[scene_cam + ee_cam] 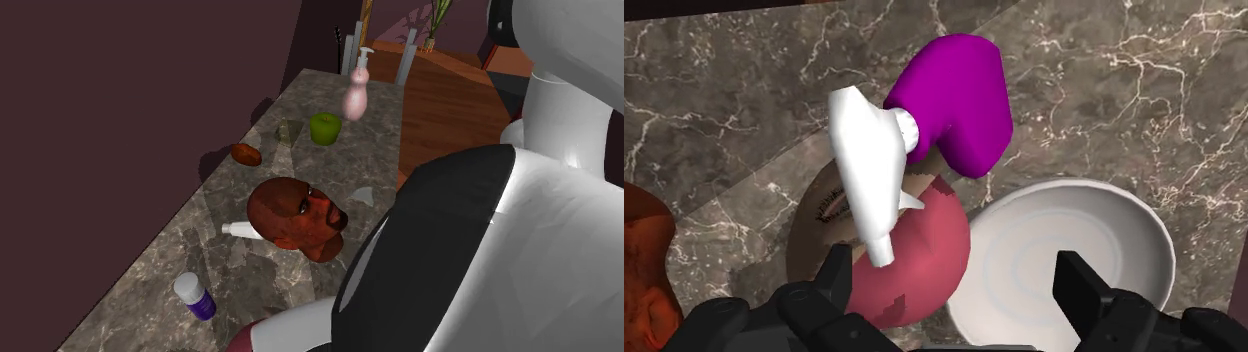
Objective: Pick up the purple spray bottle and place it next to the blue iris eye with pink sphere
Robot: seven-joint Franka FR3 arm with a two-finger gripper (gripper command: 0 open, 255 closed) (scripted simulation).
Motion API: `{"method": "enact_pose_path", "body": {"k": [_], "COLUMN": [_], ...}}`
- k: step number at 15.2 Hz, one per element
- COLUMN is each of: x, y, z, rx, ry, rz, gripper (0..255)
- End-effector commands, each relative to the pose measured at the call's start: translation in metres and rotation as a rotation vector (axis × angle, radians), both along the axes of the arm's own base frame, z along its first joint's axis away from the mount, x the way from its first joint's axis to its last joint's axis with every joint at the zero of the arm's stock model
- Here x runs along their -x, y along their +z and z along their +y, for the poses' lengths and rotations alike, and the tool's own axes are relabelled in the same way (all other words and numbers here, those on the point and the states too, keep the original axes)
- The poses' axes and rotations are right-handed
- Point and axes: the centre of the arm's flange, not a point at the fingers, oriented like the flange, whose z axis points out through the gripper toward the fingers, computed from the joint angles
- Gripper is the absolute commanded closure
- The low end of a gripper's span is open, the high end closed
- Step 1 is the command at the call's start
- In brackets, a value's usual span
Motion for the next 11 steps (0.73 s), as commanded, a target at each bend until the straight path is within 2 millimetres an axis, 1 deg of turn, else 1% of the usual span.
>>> {"method": "enact_pose_path", "body": {"k": [1,3,11], "x": [0.002,0.005,0.005], "y": [0.019,0.042,0.042], "z": [0.001,0.001,0.001], "rx": [0.0,0.0,0.0], "ry": [0.0,0.0,0.0], "rz": [0.0,0.0,0.0], "gripper": [0,0,0]}}
